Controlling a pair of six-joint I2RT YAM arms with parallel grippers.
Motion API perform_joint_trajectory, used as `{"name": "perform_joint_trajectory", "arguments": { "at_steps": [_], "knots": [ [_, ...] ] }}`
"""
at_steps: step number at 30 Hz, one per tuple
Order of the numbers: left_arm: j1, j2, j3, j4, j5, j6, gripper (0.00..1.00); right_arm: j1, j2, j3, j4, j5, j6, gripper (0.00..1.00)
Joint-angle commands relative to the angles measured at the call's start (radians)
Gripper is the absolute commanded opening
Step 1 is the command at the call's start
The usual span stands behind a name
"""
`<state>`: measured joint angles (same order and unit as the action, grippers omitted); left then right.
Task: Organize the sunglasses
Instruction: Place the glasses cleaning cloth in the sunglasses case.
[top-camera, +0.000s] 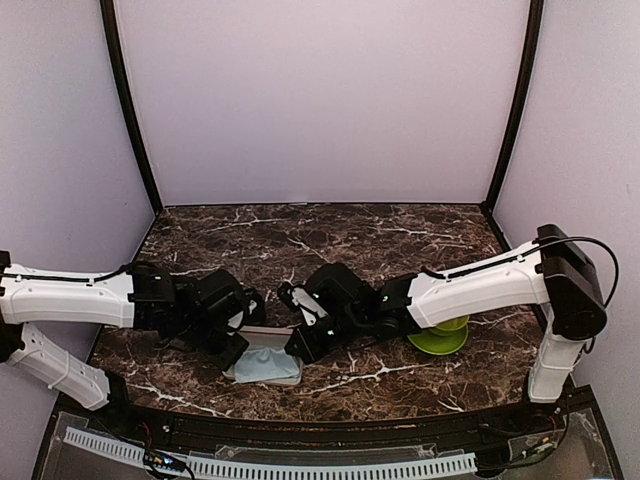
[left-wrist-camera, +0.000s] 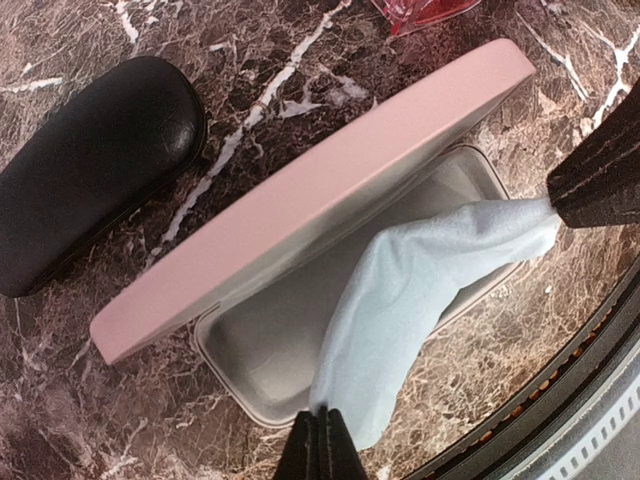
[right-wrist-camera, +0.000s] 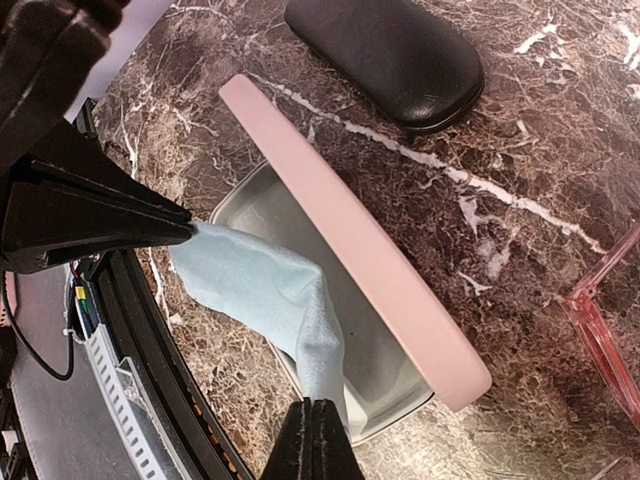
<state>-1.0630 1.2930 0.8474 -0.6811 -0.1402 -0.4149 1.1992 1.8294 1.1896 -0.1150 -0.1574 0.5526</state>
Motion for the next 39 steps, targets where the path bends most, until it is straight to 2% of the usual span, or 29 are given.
{"name": "perform_joint_trajectory", "arguments": {
  "at_steps": [1, 12, 26, 39],
  "knots": [
    [0.005, -0.041, 0.034, -0.051, -0.003, -0.002, 0.0, 0.012, 0.001, 0.031, 0.006, -0.003, -0.002, 0.0],
    [0.005, 0.005, 0.08, -0.106, -0.005, 0.001, 0.0, 0.029, 0.002, 0.046, -0.018, -0.018, 0.017, 0.0],
    [0.0, -0.067, 0.078, -0.117, 0.034, -0.047, 0.0, 0.05, -0.028, 0.035, -0.029, -0.005, 0.022, 0.0],
    [-0.068, -0.089, 0.072, -0.155, 0.032, -0.115, 0.0, 0.069, -0.042, 0.019, -0.021, -0.008, 0.039, 0.0]
  ]
}}
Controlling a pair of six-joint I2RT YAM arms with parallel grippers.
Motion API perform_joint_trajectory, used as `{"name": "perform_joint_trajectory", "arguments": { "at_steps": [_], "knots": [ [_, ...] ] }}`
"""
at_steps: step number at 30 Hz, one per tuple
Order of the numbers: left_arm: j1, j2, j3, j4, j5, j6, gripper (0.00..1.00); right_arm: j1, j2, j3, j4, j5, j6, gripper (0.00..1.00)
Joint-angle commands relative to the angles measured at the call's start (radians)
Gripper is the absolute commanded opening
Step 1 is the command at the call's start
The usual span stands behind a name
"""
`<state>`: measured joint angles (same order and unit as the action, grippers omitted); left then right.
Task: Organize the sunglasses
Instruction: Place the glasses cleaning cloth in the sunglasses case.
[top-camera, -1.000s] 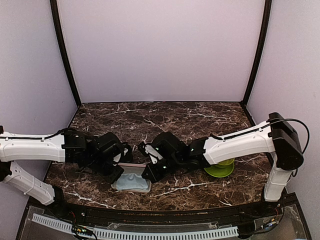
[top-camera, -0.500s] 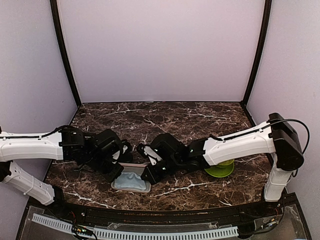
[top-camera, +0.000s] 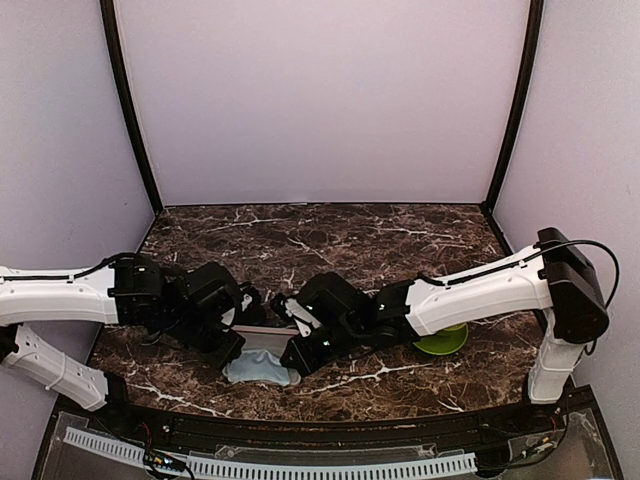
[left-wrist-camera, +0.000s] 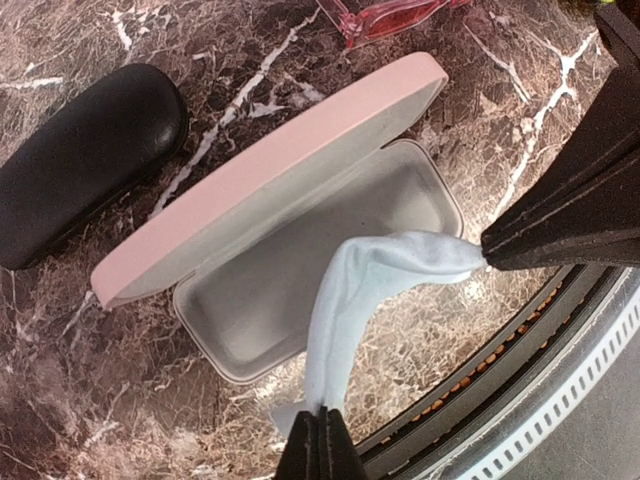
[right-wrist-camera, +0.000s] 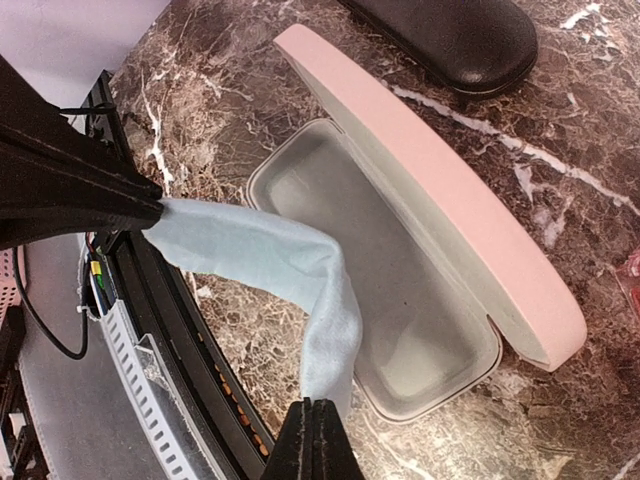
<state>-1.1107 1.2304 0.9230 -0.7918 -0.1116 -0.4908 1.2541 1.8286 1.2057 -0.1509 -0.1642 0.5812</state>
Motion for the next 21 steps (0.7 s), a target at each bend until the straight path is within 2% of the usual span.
{"name": "perform_joint_trajectory", "arguments": {
  "at_steps": [1, 21],
  "knots": [
    [-0.026, -0.029, -0.006, -0.045, 0.003, -0.045, 0.0, 0.015, -0.044, 0.001, 0.016, -0.001, 0.012, 0.0],
    [-0.061, -0.066, -0.037, -0.031, 0.003, -0.098, 0.0, 0.028, -0.07, -0.02, 0.015, -0.007, 0.021, 0.0]
  ]
}}
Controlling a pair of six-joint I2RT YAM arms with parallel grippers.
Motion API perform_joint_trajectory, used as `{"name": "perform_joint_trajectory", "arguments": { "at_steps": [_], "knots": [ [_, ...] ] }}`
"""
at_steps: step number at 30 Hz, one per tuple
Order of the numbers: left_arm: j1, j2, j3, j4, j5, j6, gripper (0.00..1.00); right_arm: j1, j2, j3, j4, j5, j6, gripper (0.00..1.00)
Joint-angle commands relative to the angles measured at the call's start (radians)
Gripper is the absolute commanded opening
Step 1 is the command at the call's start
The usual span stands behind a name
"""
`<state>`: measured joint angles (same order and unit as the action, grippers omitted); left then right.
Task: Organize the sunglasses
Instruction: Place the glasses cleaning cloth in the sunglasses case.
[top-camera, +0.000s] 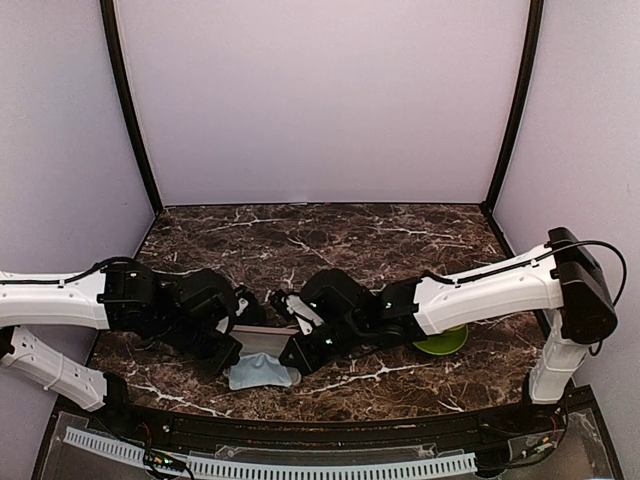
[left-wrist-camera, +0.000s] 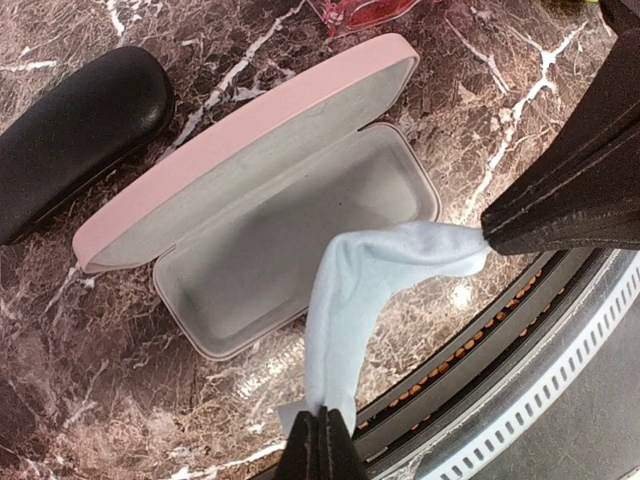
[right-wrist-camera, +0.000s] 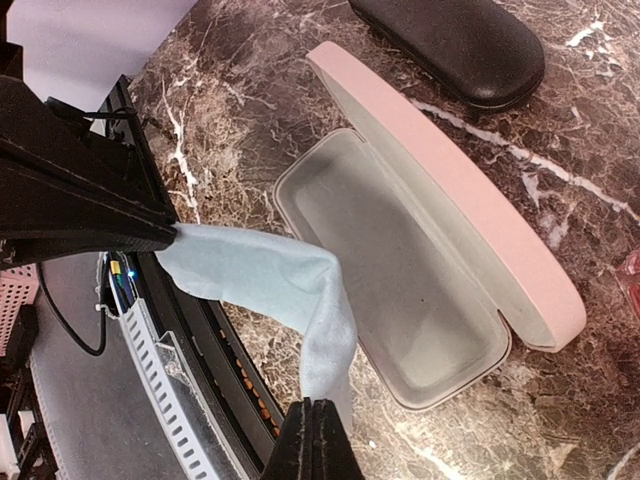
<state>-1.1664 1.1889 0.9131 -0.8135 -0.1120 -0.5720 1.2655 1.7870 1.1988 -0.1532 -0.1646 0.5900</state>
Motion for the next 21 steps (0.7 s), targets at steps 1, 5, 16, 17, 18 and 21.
{"name": "perform_joint_trajectory", "arguments": {
  "at_steps": [1, 5, 16, 17, 18, 21],
  "knots": [
    [-0.006, -0.022, -0.031, -0.007, 0.004, -0.018, 0.0, 0.017, -0.027, -0.015, 0.018, -0.008, 0.014, 0.0],
    [-0.006, -0.007, -0.05, 0.012, 0.0, -0.011, 0.0, 0.017, -0.012, -0.017, 0.02, -0.006, 0.016, 0.0],
    [0.017, 0.062, -0.061, 0.045, -0.046, 0.031, 0.0, 0.016, 0.055, 0.036, -0.031, 0.024, -0.005, 0.0],
    [0.023, 0.064, -0.061, 0.047, -0.052, 0.037, 0.0, 0.015, 0.06, 0.041, -0.035, 0.029, -0.007, 0.0],
    [0.03, 0.064, -0.061, 0.05, -0.057, 0.042, 0.0, 0.014, 0.061, 0.044, -0.039, 0.034, -0.008, 0.0],
    [0.053, 0.063, -0.063, 0.068, -0.061, 0.062, 0.0, 0.008, 0.071, 0.054, -0.043, 0.048, -0.011, 0.0]
  ]
}}
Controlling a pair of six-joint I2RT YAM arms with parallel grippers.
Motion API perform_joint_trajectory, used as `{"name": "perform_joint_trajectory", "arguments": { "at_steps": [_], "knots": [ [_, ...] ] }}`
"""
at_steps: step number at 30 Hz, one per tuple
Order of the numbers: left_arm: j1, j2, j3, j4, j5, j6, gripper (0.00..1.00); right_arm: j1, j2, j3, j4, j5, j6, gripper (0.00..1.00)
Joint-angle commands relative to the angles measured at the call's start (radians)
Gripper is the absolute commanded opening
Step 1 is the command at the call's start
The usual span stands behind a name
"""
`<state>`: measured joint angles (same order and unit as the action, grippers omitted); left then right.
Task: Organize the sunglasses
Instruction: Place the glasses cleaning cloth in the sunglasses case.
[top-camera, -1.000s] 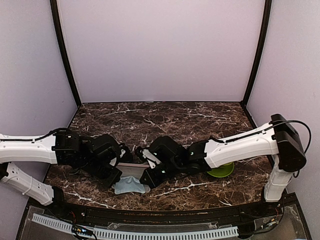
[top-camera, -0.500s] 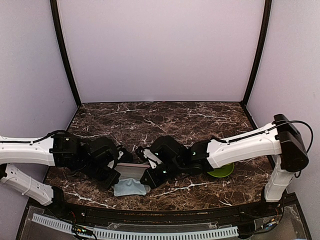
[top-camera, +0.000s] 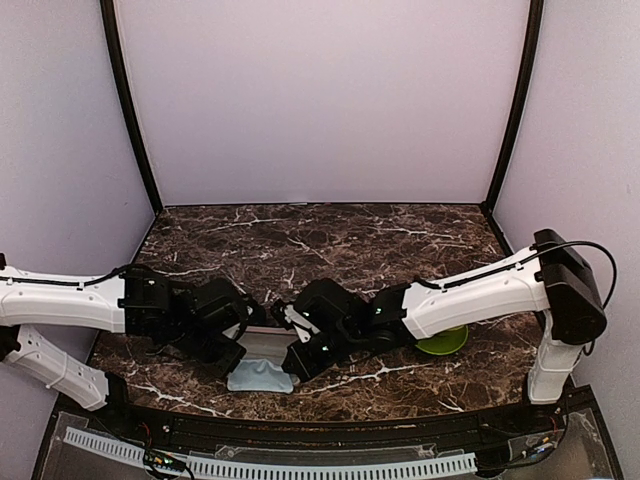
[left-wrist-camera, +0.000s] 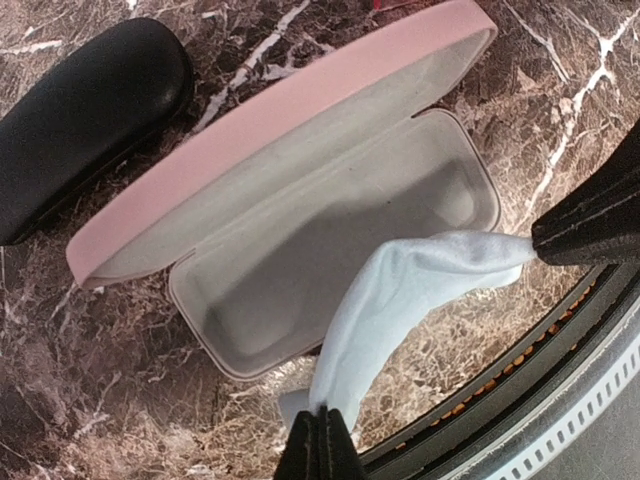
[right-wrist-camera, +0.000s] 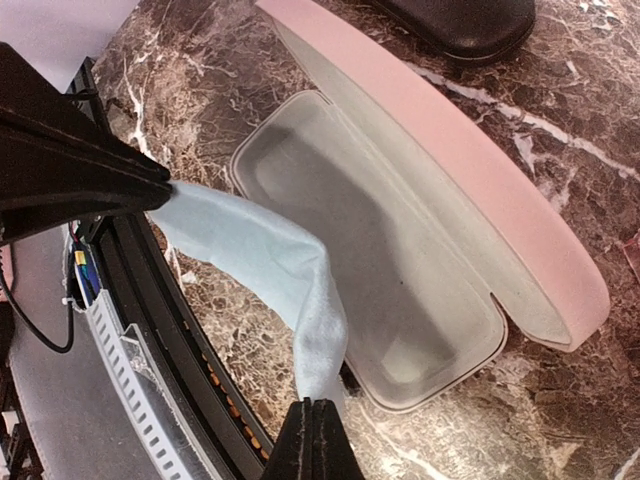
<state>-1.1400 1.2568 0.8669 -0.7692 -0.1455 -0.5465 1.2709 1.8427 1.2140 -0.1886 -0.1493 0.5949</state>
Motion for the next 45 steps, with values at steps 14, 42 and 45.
{"name": "perform_joint_trajectory", "arguments": {
  "at_steps": [14, 42, 45],
  "knots": [
    [0.074, 0.072, -0.026, 0.09, -0.029, 0.09, 0.0, -0.033, 0.068, 0.096, -0.05, 0.068, -0.045, 0.0],
    [0.106, 0.146, -0.039, 0.151, -0.039, 0.13, 0.0, -0.066, 0.154, 0.169, -0.119, 0.092, -0.107, 0.0],
    [0.108, 0.148, -0.04, 0.155, -0.043, 0.131, 0.0, -0.066, 0.159, 0.179, -0.127, 0.101, -0.113, 0.0]
  ]
}}
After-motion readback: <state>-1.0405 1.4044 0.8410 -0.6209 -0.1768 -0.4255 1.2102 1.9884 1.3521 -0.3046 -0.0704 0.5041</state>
